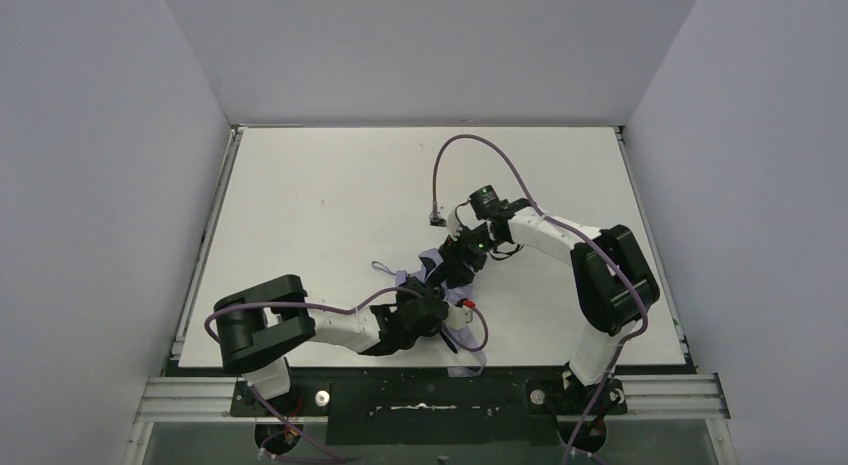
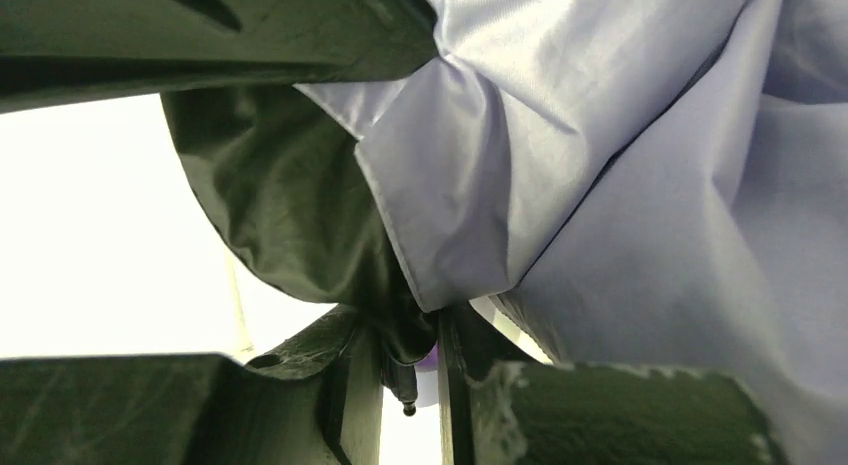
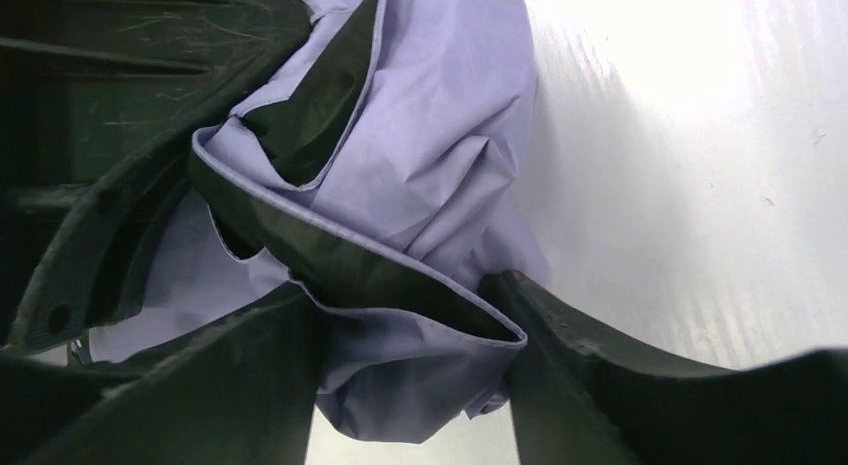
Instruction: Put away the umbrella
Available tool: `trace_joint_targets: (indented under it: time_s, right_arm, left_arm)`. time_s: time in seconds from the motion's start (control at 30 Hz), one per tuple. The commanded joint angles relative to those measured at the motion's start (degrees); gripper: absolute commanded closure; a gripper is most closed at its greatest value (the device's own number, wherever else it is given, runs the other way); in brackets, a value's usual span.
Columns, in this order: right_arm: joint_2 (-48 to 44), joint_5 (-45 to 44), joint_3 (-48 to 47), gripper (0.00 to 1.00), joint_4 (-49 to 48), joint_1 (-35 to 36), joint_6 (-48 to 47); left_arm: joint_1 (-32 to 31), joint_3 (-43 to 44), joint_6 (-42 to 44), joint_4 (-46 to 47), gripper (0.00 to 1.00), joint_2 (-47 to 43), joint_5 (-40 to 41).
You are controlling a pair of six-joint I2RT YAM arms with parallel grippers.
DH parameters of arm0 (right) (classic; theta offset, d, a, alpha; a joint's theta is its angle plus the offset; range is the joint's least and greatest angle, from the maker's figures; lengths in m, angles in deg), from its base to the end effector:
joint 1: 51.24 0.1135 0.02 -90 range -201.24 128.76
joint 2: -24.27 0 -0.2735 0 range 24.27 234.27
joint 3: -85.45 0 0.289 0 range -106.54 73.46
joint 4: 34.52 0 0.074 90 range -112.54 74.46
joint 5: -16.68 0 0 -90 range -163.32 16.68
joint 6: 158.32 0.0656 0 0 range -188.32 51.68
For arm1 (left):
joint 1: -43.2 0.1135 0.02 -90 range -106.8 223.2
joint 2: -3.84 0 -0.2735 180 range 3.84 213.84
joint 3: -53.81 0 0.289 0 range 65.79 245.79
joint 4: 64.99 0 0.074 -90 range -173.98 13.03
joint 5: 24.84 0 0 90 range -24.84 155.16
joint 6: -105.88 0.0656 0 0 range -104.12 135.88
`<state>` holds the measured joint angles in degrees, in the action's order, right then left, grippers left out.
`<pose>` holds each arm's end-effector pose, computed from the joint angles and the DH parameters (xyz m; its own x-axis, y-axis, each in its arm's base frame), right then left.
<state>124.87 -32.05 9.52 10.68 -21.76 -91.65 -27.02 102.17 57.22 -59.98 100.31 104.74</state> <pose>0.3055 0.2224 0.1459 -0.5258 -0.6392 -0.5613 -0.8448 0.3152 0.4324 0.1526 -0.3008 0.0850 0.2015 0.9442 -0.2606 0.5791 0.0998 0.8092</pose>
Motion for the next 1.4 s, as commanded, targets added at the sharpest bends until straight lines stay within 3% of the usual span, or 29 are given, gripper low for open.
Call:
trace_joint_targets:
  time_s: [0.0,0.1,0.2,0.3,0.63,0.7,0.83,0.93,1.03,1.2,1.37]
  right_arm:
    - [2.98,-5.12,-0.69,0.50,2.61,0.76,-2.27]
    - [3.52,-8.07,-0.69,0.63,2.73,0.80,-3.03]
    - [4.01,-9.95,-1.15,0.72,2.51,0.80,-3.77]
    - [3.89,-12.22,-1.04,0.78,0.96,0.72,-4.53]
    - [1.03,-16.27,0.59,0.83,-3.09,1.63,-9.37]
    - [0.05,-17.19,2.12,0.84,-4.40,2.52,-11.42]
    - [-4.01,-17.97,7.48,0.86,-10.28,4.45,-16.78]
    - [-7.02,-18.14,11.50,0.87,-14.45,5.85,-20.24]
    - [-9.70,-18.25,15.11,0.88,-18.20,7.07,-22.86]
    - [-14.12,-19.39,21.59,0.90,-23.58,10.45,-29.99]
    - [-17.55,-20.95,25.77,0.91,-28.76,11.68,-32.08]
  left_arm:
    - [-0.74,-0.37,-1.74,2.72,1.00,-2.63,-1.50]
    - [-0.71,0.16,-3.11,2.03,1.00,-5.23,-0.87]
    - [-0.68,0.47,-4.69,0.49,0.72,-9.15,-1.09]
    - [-0.62,0.92,-7.45,-3.14,0.58,-14.14,-2.13]
    - [0.56,-0.01,-22.56,-20.99,0.50,-39.16,-9.46]
    - [4.15,0.12,-27.24,-24.13,0.45,-44.95,-14.49]
    - [19.11,-0.04,-39.13,-25.93,0.36,-52.49,-29.13]
    - [30.16,0.32,-45.99,-25.88,0.32,-52.62,-38.50]
    - [37.41,2.46,-49.80,-27.30,0.31,-48.91,-44.83]
    - [41.47,4.48,-49.78,-26.27,0.30,-40.95,-55.04]
    - [42.16,5.96,-43.33,-25.39,0.30,-32.26,-68.67]
